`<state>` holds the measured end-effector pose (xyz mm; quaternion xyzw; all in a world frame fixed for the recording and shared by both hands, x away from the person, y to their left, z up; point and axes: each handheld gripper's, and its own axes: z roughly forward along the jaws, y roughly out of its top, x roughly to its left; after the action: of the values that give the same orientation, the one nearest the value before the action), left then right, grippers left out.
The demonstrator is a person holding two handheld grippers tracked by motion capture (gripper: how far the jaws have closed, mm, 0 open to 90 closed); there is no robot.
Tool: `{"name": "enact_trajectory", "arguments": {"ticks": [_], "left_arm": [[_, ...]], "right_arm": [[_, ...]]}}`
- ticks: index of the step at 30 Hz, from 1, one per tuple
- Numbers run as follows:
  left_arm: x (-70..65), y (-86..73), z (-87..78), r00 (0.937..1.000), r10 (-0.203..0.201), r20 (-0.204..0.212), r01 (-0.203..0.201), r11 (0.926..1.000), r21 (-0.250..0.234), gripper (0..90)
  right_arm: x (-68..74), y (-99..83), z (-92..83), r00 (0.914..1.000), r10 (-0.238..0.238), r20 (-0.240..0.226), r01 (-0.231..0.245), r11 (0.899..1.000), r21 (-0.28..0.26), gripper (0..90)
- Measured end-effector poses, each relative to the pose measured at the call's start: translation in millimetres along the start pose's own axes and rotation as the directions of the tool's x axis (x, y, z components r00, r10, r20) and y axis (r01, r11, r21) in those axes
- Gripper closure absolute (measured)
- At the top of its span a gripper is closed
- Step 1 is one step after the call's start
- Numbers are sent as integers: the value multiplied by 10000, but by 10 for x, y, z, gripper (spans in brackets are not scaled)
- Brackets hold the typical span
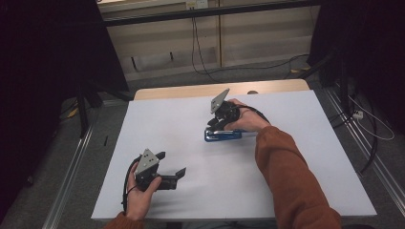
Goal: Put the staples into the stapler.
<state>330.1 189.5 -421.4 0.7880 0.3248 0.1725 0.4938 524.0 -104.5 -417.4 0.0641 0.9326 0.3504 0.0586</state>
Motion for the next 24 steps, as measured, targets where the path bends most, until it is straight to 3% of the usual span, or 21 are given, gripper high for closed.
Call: {"name": "enact_trajectory", "arguments": {"ticks": [11,15,18,24], "left_arm": [[1,0,-1,10000,3,3,-3,10000,0,42],[2,1,-2,10000,-4,-9,4,10000,7,42],[2,0,-1,10000,-5,-2,5,10000,7,42],[4,0,0,10000,-5,-24,5,10000,5,42]], "right_arm": [[-1,-7,2,9998,170,32,-170,9998,-56,705],[3,-2,-12,9971,742,153,-737,9968,-301,624],[7,6,-21,9954,909,288,-898,9952,-376,582],[20,-76,-33,9843,1645,638,-1619,9858,-438,476]]}}
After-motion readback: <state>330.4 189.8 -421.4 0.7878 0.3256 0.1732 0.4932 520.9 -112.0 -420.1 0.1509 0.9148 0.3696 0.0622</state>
